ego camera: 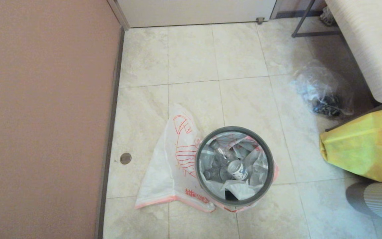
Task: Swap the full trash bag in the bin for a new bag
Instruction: Place the trash can ring on the floor
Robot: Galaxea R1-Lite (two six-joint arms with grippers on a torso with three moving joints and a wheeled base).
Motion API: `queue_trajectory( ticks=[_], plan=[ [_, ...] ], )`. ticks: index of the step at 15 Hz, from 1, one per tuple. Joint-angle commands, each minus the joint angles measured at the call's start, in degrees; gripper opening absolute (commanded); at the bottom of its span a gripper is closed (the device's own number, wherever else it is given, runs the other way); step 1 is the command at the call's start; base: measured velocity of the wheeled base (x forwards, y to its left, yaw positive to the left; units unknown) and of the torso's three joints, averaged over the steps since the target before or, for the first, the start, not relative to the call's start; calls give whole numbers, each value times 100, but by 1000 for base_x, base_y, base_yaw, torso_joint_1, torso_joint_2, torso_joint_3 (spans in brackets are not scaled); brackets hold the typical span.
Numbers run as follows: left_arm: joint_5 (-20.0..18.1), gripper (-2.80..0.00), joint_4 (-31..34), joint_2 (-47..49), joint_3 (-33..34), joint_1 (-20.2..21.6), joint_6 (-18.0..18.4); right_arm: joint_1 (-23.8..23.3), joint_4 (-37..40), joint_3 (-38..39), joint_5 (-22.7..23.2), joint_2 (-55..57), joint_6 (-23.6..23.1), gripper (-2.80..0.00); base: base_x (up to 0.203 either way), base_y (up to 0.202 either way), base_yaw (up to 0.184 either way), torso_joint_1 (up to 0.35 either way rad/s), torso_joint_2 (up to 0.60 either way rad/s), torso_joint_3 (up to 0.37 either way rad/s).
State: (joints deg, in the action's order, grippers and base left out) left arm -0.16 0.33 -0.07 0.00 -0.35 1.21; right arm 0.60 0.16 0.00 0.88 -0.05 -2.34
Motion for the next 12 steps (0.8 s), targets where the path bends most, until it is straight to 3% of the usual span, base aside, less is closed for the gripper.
queue_trajectory(
  ticks=[1, 12],
  plan=[
    [-2, -280, 2, 7, 0, 0, 2, 2, 2, 0, 0, 5, -3, -280, 0, 0, 0, 0, 0, 0],
    [-2, -280, 2, 7, 0, 0, 2, -7, 72, -44, -26, 5, -170, -280, 0, 0, 0, 0, 0, 0]
  ],
)
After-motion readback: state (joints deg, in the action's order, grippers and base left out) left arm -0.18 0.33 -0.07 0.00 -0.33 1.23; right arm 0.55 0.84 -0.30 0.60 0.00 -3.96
